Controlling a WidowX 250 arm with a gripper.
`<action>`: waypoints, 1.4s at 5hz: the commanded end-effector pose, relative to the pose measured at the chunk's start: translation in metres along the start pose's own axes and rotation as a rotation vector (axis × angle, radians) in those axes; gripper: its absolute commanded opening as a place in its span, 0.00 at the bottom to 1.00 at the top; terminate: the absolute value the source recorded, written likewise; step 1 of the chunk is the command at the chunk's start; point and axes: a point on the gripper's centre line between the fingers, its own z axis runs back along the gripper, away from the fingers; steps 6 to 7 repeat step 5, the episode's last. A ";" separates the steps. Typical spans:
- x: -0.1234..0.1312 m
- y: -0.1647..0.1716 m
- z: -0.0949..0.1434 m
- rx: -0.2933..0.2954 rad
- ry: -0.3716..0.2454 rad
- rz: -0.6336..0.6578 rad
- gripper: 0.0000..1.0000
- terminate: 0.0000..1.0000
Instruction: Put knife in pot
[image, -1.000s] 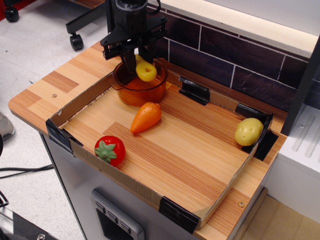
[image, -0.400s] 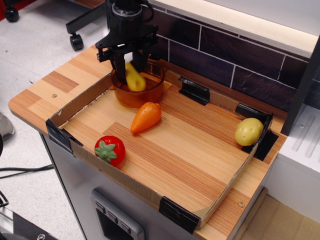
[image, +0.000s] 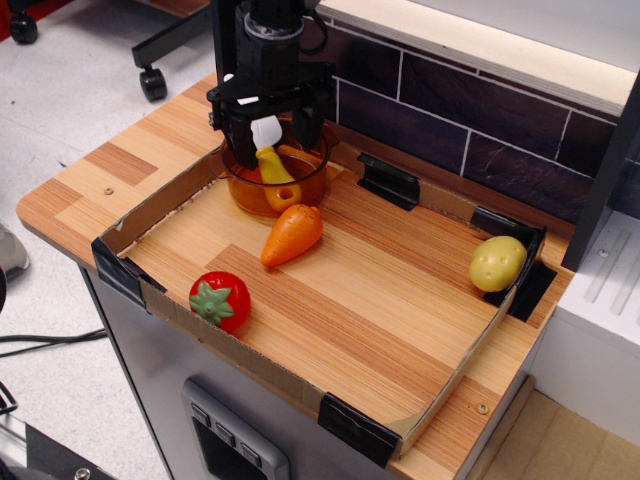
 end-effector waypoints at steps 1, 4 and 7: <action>-0.010 -0.001 0.075 -0.165 -0.120 -0.037 1.00 0.00; -0.029 0.016 0.101 -0.216 -0.116 -0.108 1.00 0.00; -0.029 0.016 0.101 -0.216 -0.116 -0.108 1.00 1.00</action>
